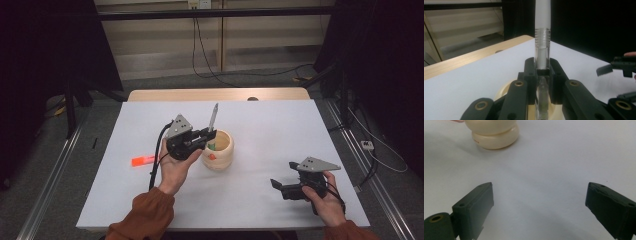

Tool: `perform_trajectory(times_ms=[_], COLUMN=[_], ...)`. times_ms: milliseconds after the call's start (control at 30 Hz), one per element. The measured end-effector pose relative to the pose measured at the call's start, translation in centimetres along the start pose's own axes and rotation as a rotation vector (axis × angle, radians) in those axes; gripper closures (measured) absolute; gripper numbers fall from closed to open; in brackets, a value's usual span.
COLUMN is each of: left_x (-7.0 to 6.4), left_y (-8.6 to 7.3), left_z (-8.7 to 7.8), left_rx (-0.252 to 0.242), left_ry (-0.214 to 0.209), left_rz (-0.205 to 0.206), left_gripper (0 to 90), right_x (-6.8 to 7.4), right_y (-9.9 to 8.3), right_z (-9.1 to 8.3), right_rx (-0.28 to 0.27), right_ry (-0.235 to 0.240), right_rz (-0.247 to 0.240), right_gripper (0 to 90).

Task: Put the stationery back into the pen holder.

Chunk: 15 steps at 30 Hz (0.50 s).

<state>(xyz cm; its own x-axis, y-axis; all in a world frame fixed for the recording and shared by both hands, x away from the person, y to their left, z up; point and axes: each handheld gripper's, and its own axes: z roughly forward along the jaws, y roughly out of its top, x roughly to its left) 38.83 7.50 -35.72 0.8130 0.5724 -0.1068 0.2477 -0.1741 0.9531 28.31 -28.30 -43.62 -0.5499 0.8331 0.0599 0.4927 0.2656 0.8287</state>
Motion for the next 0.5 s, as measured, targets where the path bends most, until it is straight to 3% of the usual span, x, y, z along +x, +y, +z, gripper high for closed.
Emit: perform_trajectory(times_ms=[267,500], left_x=[-0.1,0.1], left_y=[0.6,0.1], left_z=[2.1,3.9], left_rx=[-0.046,-0.046], left_ry=[0.014,0.023], left_rz=[-0.005,-0.014], left_gripper=[79.8,79.7], right_x=[-0.1,-0.3], right_y=[-0.3,-0.4], right_z=[0.1,0.0], right_rx=[-0.003,-0.005], right_ry=[0.008,-0.005], right_rz=[0.001,0.004], right_gripper=[7.6,7.4])
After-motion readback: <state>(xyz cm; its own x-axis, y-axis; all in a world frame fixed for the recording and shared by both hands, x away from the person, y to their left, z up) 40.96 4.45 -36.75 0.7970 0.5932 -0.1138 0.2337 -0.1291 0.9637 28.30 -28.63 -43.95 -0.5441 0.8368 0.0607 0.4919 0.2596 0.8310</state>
